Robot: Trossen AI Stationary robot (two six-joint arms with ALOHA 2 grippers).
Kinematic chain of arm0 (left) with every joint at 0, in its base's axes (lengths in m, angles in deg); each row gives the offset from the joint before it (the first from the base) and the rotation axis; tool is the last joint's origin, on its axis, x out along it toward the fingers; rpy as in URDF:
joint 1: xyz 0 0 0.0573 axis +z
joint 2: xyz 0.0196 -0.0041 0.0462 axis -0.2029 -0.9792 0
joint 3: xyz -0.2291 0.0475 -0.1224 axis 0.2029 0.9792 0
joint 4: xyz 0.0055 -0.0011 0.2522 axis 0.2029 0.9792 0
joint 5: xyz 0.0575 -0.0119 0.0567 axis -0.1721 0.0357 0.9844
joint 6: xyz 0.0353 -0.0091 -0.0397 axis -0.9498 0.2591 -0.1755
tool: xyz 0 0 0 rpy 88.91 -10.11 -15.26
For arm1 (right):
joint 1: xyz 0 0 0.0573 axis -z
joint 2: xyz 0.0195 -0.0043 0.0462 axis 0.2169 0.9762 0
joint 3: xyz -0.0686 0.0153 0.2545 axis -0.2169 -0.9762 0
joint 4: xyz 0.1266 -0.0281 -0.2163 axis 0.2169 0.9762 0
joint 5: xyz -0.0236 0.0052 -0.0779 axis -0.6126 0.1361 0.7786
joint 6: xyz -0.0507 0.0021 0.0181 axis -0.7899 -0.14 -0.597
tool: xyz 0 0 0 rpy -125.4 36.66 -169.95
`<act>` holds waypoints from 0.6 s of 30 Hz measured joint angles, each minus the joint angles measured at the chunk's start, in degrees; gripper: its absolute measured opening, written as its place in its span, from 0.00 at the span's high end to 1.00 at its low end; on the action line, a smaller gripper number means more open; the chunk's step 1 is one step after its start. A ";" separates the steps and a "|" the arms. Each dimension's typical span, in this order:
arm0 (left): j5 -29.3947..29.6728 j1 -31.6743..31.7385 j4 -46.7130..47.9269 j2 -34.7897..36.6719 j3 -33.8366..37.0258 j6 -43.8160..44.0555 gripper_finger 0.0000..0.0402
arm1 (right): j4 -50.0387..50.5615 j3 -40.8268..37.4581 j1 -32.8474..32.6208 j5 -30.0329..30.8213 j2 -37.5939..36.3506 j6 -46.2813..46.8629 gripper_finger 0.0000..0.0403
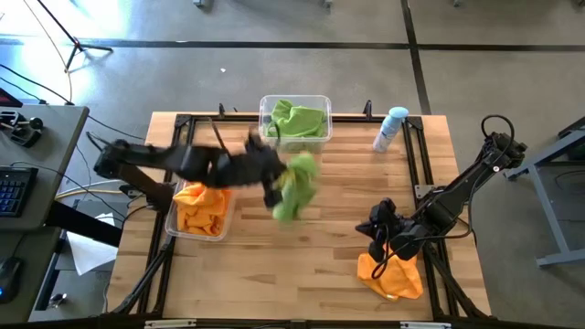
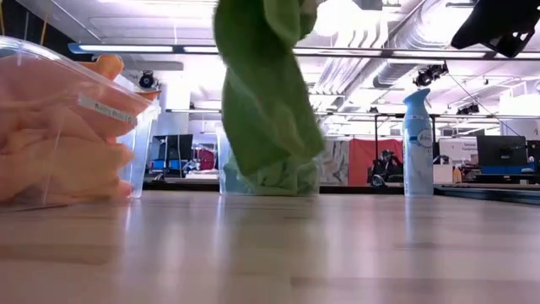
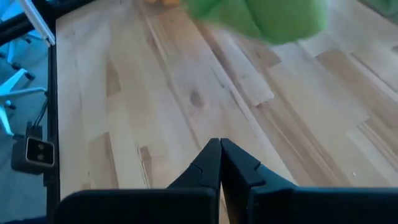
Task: Sort microfiber towel by color & place in baskets
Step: Put the green microfiber towel into the top transparent bin
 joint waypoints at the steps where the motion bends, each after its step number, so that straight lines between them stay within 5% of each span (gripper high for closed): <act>1: -0.01 2.19 -0.58 0.68 0.00 -1.50 1.00 | -0.05 0.00 0.00 0.53 0.00 0.41 1.00; 7: -3.33 15.81 -6.47 1.83 0.00 -11.50 1.00 | -0.01 0.00 0.04 4.94 0.00 3.56 1.00; 18: -21.71 35.89 -28.37 1.29 0.00 -24.37 1.00 | 0.44 0.00 0.90 17.79 0.00 12.90 1.00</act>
